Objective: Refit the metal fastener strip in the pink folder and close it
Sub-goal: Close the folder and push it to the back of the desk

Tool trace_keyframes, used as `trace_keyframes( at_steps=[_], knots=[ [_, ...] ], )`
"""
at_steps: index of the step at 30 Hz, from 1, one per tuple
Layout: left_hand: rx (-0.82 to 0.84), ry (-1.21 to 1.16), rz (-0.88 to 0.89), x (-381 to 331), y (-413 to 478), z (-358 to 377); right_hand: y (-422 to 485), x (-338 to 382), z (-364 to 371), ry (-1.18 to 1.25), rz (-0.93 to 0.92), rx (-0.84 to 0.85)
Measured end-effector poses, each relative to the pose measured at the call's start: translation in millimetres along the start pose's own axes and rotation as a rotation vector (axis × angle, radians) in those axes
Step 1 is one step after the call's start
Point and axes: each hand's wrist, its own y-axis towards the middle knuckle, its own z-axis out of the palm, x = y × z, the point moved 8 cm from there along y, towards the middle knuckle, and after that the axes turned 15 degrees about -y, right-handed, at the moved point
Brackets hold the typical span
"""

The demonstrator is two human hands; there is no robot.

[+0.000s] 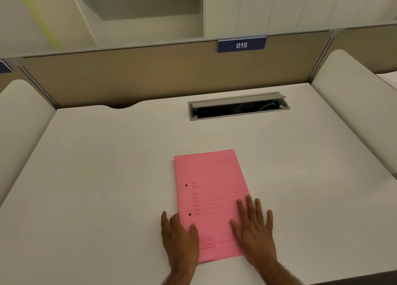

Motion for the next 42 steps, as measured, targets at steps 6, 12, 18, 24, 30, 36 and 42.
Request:
trace_keyframes(
  at_steps=[6,12,18,24,30,36,42],
  knots=[
    [0.104,-0.557,-0.281,12,5,-6,0,2,1,0.026,0.017,0.059],
    [0.291,-0.774,-0.28,6,15,-31,9,12,-38,0.411,0.179,-0.029],
    [0.316,-0.969,-0.196,-3,52,-102,37,52,-76,0.968,0.424,0.117],
    [0.12,-0.826,-0.033,-19,132,-172,96,119,-134,1.047,0.266,0.069],
    [-0.005,-0.627,0.04,-40,228,-192,183,172,-163,1.005,0.174,0.012],
    [-0.02,-0.501,0.012,-47,308,-180,262,204,-154,0.95,0.136,-0.032],
    [-0.059,-0.374,0.032,-40,371,-169,312,229,-133,0.91,0.103,-0.039]
  ],
)
